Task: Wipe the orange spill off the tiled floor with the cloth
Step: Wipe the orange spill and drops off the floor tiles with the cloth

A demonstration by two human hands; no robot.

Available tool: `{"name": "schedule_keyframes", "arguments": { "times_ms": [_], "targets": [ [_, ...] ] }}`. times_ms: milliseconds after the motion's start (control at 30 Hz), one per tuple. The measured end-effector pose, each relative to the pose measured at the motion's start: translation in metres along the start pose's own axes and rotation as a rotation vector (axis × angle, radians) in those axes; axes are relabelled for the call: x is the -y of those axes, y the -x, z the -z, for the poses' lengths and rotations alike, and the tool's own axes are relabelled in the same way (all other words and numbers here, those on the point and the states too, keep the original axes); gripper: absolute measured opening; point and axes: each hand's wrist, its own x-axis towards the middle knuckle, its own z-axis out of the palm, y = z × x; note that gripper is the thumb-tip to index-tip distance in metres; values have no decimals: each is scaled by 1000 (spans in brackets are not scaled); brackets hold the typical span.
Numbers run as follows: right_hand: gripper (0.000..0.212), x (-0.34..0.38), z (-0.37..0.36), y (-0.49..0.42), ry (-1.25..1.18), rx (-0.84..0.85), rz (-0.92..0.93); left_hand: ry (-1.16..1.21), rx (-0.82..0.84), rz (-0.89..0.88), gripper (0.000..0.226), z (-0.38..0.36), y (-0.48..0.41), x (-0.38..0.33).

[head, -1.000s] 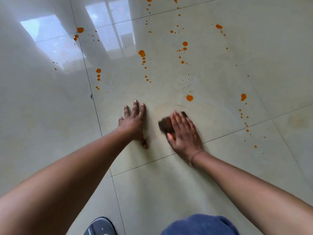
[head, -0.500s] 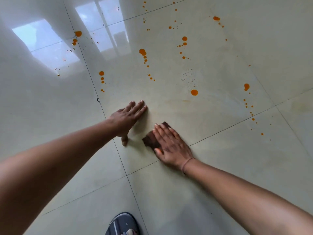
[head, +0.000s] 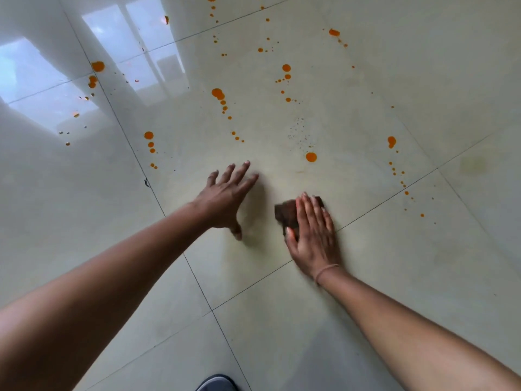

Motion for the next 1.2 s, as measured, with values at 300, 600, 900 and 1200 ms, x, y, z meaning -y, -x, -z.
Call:
{"name": "schedule_keyframes", "arguments": {
  "times_ms": [300,600,900,1200],
  "targets": [
    [69,-46,13,-10,5,-60,-138,19,180,70,155,26,-62,-32],
    [71,-27,7,-6,25,-5,-26,16,181,64,154,30,-62,-34],
    [70,-8,7,-81,3,-69,-132,89,202,87,152,27,-65,-36],
    [69,-23,18,-155,-26,-185,-278,122,165,94,154,20,-67,-31]
  ]
}}
